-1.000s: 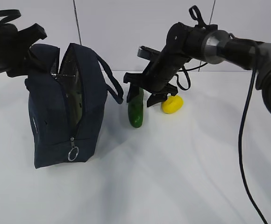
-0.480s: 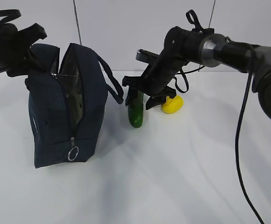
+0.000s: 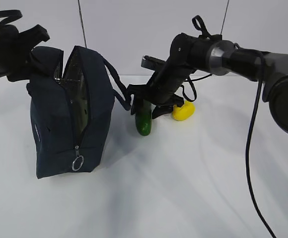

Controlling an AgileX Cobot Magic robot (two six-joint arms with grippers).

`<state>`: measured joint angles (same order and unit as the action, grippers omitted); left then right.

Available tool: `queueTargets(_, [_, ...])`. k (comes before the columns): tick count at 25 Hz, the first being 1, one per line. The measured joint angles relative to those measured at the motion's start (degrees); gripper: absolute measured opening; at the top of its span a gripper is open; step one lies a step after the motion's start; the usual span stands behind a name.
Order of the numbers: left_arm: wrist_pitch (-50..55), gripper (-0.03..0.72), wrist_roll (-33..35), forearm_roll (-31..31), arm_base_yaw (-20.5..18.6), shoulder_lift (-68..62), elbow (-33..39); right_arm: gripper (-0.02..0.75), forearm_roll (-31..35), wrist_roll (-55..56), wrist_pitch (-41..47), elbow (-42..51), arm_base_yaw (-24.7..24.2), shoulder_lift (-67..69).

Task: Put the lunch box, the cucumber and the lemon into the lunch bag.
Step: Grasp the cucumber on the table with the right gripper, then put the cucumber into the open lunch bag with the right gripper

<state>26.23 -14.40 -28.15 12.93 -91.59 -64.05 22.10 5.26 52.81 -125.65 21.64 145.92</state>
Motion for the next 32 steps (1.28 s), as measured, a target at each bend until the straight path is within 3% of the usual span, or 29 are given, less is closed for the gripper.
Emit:
queueTargets(6, [0.0,0.004,0.0,0.0,0.0,0.0,0.0,0.447,-0.4,0.0,-0.1,0.0,0.0,0.1])
queueTargets(19, [0.0,0.004,0.0,0.0,0.0,0.0,0.0,0.405,-0.4,0.1,1.1,-2.4,0.0,0.1])
queueTargets(32, [-0.1,0.004,0.0,0.0,0.0,0.0,0.0,0.403,-4.3,0.1,17.2,-18.1,0.0,0.1])
